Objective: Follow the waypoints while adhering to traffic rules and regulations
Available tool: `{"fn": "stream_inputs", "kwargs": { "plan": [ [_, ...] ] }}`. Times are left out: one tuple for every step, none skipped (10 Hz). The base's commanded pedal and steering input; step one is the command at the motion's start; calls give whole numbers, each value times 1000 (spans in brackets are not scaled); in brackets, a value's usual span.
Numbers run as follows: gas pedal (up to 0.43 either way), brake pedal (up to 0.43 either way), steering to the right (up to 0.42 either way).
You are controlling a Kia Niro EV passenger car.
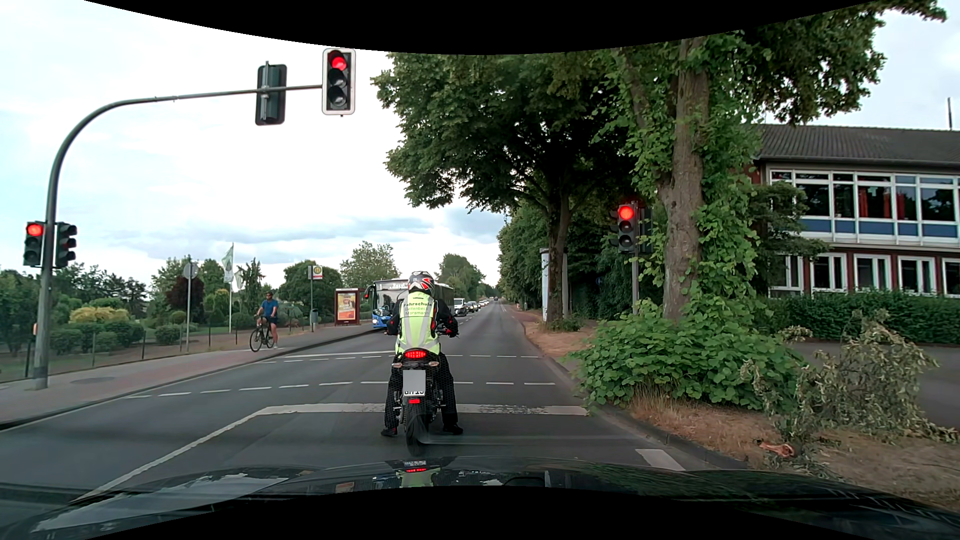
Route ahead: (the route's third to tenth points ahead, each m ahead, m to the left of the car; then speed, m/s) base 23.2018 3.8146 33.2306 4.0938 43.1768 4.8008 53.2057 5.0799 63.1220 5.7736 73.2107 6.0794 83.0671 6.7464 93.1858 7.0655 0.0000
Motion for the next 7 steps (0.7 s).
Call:
{"fn": "stream_inputs", "kwargs": {
  "plan": [
    [0, 0, -17],
    [0, 0, -17],
    [0, 0, -16],
    [0, 0, -17],
    [0, 0, -16],
    [0, 0, -16],
    [0, 0, -17]
  ]
}}
